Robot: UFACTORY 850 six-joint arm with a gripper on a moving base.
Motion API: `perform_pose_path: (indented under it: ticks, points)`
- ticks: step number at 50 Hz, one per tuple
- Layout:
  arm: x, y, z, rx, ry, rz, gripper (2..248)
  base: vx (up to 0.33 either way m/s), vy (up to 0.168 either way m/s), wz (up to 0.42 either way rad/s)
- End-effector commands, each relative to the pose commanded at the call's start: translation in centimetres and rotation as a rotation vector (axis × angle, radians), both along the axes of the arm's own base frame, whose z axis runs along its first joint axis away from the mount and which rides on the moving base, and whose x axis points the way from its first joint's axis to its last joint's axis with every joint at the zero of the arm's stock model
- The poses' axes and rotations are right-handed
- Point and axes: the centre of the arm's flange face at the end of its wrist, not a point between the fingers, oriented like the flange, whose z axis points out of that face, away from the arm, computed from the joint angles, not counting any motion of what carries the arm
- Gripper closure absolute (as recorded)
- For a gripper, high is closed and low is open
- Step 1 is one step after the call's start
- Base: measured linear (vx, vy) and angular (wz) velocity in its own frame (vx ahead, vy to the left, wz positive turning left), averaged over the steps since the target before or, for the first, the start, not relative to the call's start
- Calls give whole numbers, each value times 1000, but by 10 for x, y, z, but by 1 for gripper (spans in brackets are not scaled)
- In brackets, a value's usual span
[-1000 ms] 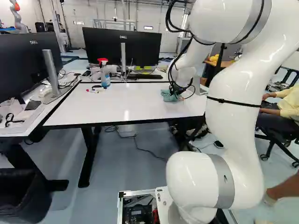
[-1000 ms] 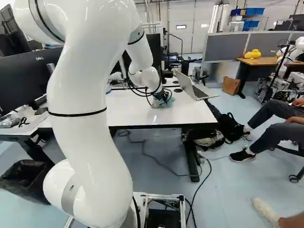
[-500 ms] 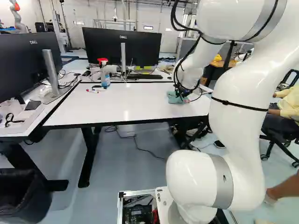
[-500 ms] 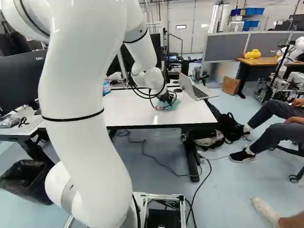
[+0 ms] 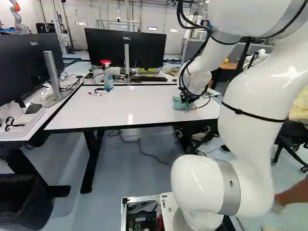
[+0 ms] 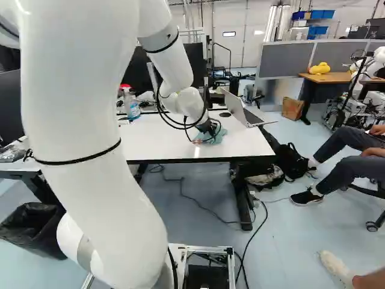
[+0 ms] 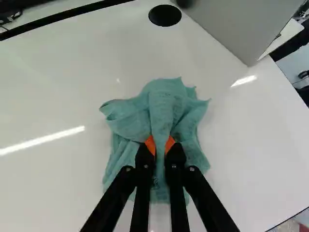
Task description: Clean the table with the green towel
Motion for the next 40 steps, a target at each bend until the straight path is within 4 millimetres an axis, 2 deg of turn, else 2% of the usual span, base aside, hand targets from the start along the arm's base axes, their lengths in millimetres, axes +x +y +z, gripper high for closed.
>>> perform_pose_path:
  ticks: [18, 29, 40]
  points:
    - [-1, 29, 0, 1, 2, 58, 210, 0, 0, 0]
    - [15, 41, 0, 0, -2, 89, 210, 0, 0, 0]
    - [35, 44, -1, -2, -9, 101, 210, 0, 0, 0]
